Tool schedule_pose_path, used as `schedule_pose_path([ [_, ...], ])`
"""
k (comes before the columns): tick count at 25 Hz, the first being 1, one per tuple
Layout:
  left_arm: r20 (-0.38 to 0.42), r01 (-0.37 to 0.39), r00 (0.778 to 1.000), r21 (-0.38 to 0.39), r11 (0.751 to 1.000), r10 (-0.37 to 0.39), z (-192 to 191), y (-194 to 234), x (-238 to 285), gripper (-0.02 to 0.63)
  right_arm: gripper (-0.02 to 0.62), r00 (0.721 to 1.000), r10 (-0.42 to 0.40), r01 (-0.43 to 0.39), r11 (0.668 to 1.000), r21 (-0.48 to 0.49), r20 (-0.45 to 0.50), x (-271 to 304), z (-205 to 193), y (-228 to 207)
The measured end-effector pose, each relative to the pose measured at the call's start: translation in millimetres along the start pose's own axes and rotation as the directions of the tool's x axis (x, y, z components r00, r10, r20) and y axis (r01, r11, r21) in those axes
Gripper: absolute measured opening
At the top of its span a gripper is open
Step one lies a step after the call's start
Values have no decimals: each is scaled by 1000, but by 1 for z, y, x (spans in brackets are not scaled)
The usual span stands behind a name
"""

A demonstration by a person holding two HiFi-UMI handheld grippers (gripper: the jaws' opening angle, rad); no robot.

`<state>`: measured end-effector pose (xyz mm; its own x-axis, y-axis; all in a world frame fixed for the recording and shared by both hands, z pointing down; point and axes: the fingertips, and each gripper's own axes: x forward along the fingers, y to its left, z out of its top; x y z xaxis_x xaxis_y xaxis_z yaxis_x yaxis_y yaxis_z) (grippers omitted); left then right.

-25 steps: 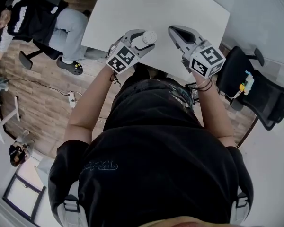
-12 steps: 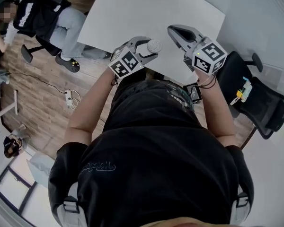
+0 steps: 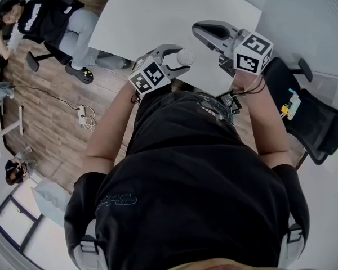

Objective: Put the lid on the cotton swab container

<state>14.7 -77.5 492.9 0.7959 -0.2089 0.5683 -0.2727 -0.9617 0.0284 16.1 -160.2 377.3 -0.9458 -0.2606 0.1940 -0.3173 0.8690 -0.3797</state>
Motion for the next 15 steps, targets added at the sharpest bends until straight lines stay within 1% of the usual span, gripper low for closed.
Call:
schedule_pose_path([
  [4, 1, 9, 1000, 3, 1000, -9, 5, -9, 8, 259, 26, 999, 44, -44, 999, 5, -10, -9, 4, 5],
  [8, 14, 10, 1000, -13, 1000, -10, 17, -14, 14, 259, 29, 997, 74, -74, 997, 4, 10, -19, 8, 10],
  [9, 18, 9, 1000, -11, 1000, -8, 20, -15, 14, 259, 44, 997, 80, -80, 997, 9, 16, -20, 8, 11],
  [11, 19, 8, 1000, -4, 1000, -8, 24, -17, 14, 259, 94, 995, 96, -96, 995, 20, 23, -22, 6, 16],
  [15, 15, 10, 1000, 8, 1000, -10, 29, -17, 14, 259, 98, 993, 113, -114, 993, 32, 26, -22, 4, 20],
])
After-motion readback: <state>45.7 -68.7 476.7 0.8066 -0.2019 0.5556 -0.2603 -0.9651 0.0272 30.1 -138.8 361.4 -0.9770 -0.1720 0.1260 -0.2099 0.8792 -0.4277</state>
